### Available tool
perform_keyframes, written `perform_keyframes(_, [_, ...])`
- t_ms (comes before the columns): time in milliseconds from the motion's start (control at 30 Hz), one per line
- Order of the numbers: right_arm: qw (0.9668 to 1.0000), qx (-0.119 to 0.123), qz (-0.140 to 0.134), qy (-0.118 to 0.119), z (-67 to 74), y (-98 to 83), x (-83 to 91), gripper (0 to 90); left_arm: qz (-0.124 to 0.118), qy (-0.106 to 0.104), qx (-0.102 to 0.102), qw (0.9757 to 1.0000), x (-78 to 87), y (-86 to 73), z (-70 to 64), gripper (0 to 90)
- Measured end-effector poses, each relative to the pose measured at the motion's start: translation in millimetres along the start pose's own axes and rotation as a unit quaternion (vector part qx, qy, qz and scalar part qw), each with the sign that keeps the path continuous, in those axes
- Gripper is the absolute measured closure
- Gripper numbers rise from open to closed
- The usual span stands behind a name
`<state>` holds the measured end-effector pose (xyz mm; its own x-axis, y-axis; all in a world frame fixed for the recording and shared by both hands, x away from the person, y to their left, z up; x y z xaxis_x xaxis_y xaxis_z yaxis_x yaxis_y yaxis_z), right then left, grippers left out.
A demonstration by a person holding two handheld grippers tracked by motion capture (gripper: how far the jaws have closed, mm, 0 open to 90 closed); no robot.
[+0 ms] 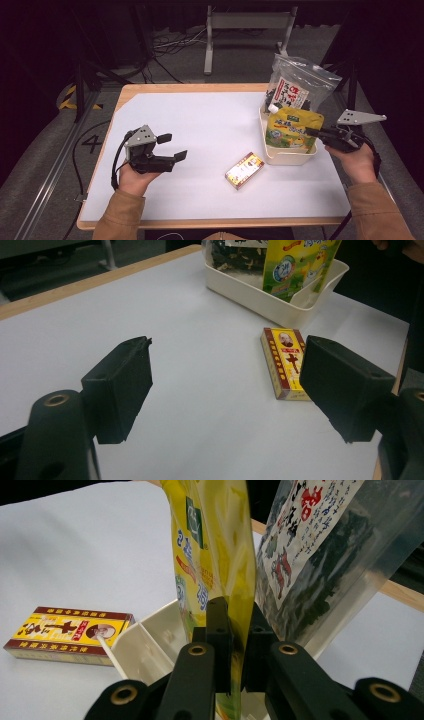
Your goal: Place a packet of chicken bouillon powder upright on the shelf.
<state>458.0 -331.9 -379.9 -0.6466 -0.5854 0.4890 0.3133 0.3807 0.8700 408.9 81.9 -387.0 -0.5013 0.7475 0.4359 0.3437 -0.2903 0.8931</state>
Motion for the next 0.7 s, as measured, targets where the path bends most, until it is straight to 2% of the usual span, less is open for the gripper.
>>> perform_keyframes(333, [1.0000,0.000,0.006,-0.004,0.7,-2.2,1.3,83.2,0.006,-0.004,0.002,1.0000,-4.2,-0.3,-1.3,21.5])
perform_keyframes(400, [0.9999,-0.004,0.009,-0.009,0.2,-2.6,1.3,74.5,0.008,-0.004,0.000,1.0000,-5.9,-0.4,-1.5,21.3])
perform_keyframes(433, [0.9998,-0.011,0.007,-0.013,-0.5,-2.5,1.2,67.3,0.008,-0.004,0.000,1.0000,-6.9,-0.3,-1.8,21.2])
perform_keyframes(567, [0.9990,-0.041,0.001,-0.017,-2.1,-1.9,3.6,49.5,0.009,-0.005,0.002,0.9999,-8.7,1.0,-1.4,19.8])
perform_keyframes(633, [0.9984,-0.054,-0.003,-0.015,-0.8,-0.6,6.2,44.4,0.007,-0.005,0.002,1.0000,-9.4,2.2,-1.0,19.6])
perform_keyframes(700, [0.9983,-0.055,-0.009,-0.015,1.5,1.2,8.6,40.7,0.007,-0.005,0.002,1.0000,-10.3,2.8,-0.9,19.0])
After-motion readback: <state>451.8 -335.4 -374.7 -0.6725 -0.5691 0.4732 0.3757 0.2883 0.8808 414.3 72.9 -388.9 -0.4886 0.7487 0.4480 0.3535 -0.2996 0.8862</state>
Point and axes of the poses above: each handheld gripper's, and its own axes: x roughly backward along the jaws, y roughly out of its top, z roughly to its left, the point moved 10 cm from there along -x, roughly forward along the jaws
